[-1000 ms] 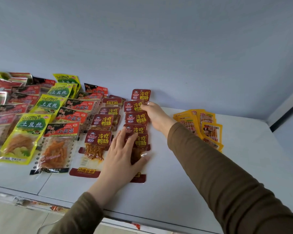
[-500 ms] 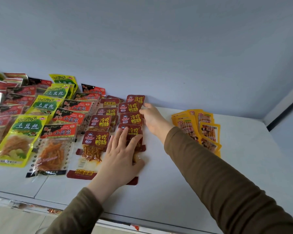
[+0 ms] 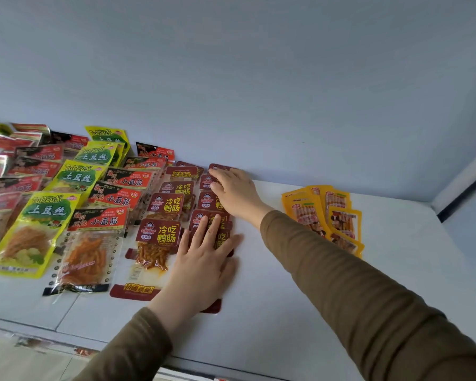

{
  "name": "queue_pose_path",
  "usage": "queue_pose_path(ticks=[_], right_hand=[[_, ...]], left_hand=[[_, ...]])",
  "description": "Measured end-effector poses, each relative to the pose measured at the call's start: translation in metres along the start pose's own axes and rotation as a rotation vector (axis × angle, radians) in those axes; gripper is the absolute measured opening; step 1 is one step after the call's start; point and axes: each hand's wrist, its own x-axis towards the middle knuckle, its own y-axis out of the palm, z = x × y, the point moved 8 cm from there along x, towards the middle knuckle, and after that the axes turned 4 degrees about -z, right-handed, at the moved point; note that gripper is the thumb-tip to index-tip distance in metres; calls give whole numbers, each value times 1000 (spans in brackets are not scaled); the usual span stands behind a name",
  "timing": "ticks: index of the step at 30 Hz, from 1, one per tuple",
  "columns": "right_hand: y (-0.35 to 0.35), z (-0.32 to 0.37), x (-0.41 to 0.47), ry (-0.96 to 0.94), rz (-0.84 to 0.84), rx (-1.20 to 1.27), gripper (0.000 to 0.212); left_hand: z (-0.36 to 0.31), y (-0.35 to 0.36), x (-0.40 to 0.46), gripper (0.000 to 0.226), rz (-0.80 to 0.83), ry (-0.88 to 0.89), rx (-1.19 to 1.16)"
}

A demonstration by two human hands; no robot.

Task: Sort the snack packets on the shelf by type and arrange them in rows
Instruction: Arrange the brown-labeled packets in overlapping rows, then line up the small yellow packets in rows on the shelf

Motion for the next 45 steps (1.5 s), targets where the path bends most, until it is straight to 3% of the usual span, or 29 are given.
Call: queue_pose_path(ticks=[7,11,13,16,19,25,28,34,38,40,45], right_hand=[[-11,-7,2,76,1,230,45],[-23,-33,-12,337,-157,687,41],[-16,-45,-26,537,-226,976,39],[7,-39,-43,688,-240,1382,31],[17,-25,-50,685,-227,1459,29],[24,-8,-57,705,-187,1414,41],[7,-9,-60,607,-233,1312,41],[-94,-50,-87,302,-480,744,34],[-147,-114,-122,320,-576,426,33],[-154,-141,-134,363,-527,297,34],[-126,-177,-135,374,-213,19,37]], left_hand=[[3,-7,-4,58,-22,11,-31],[24,-24,-14,88,-152,-132,-158],[32,-24,-19,99,-126,-195,-105],[21,-16,-20,94,-44,-105,-42],[18,-10,-19,86,7,-69,-38],[23,-9,-18,86,58,-55,13],[20,-13,-15,90,79,-54,12],[-27,-37,18,79,-31,39,-138],[-82,-39,57,69,-26,149,-229],[-112,-36,80,66,-3,181,-236],[-159,-23,124,60,16,184,-225]])
